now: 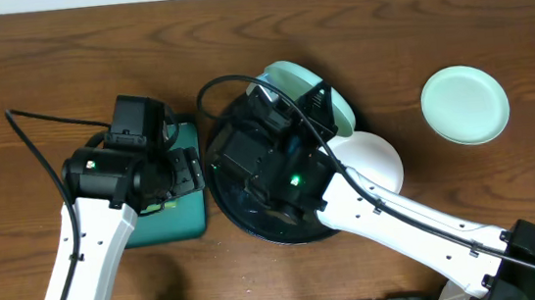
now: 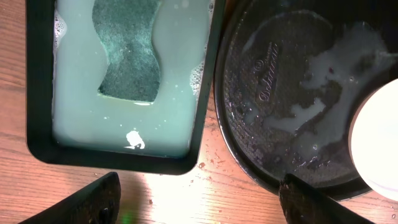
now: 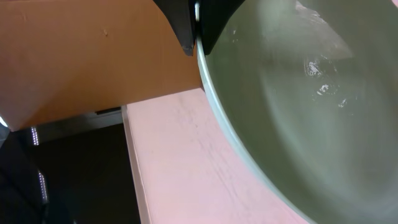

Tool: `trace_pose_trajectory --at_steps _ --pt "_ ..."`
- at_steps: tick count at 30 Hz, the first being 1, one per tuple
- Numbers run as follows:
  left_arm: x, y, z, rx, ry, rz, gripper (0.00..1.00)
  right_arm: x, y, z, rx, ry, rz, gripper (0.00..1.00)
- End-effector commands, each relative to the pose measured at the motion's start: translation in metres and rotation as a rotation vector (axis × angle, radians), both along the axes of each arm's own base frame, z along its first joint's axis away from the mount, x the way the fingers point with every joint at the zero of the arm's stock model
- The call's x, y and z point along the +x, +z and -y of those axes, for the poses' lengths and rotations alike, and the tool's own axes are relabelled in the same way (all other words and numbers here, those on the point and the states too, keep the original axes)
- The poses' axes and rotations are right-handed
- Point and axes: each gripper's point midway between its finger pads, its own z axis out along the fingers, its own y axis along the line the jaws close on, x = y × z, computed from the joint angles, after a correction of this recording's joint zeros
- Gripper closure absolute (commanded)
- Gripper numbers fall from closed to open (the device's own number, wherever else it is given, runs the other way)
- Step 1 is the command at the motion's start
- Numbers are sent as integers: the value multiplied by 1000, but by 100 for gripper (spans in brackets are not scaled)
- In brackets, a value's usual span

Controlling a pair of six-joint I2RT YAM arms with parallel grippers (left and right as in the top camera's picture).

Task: Clean dirty plates on tray and stack at the side
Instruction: 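Carry the plate right toward the first plate with the right gripper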

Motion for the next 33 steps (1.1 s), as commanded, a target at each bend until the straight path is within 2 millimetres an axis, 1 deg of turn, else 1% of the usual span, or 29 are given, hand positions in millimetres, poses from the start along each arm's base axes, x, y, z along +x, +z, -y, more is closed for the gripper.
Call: trace_pose_trajectory --at_steps 1,6,7,9,10,11,12,13,15,16,17,19,20,21,22,23,28,30,33 --pt "2 4 0 1 4 13 18 -4 16 2 -5 -17 51 99" --pt "2 4 0 1 4 13 18 -4 16 2 -4 -16 50 99" --pt "2 4 0 1 4 13 18 -3 12 0 11 -5 33 99" --pt "2 4 0 1 4 13 18 2 -2 -4 57 32 -37 99" --pt "1 4 0 1 3 13 18 2 -4 -3 54 33 -49 99" --pt "1 4 0 1 3 12 18 -2 -2 -3 25 32 -45 99" --pt "1 3 0 1 4 10 18 -6 1 -5 16 31 -24 99" --pt "1 3 0 2 3 9 18 -8 0 -9 44 42 -22 99" --pt "1 4 0 1 4 12 18 -1 -21 -17 131 89 -119 99" --pt "2 4 0 1 4 13 18 3 -28 -14 152 86 -151 99" --pt "1 4 0 1 4 12 18 3 -29 -7 154 63 -150 99" --pt "-1 3 0 3 3 4 18 -4 -23 3 148 26 -113 99" --pt "-1 3 0 4 3 0 18 -5 -26 1 182 27 -121 99" --pt "-1 2 0 4 2 0 18 -3 -36 -2 218 43 -174 99" --pt "-1 3 0 5 -1 4 18 1 -50 -2 253 58 -254 99" --pt "0 3 0 4 -4 7 18 2 -58 -1 283 57 -293 99" --pt "-1 3 0 5 -4 1 18 6 -107 20 667 -88 -514 99" --pt "-2 2 0 5 -4 0 18 11 -119 26 818 -123 -598 99" --pt "-1 3 0 5 -4 1 18 21 -127 29 1064 -142 -701 99"
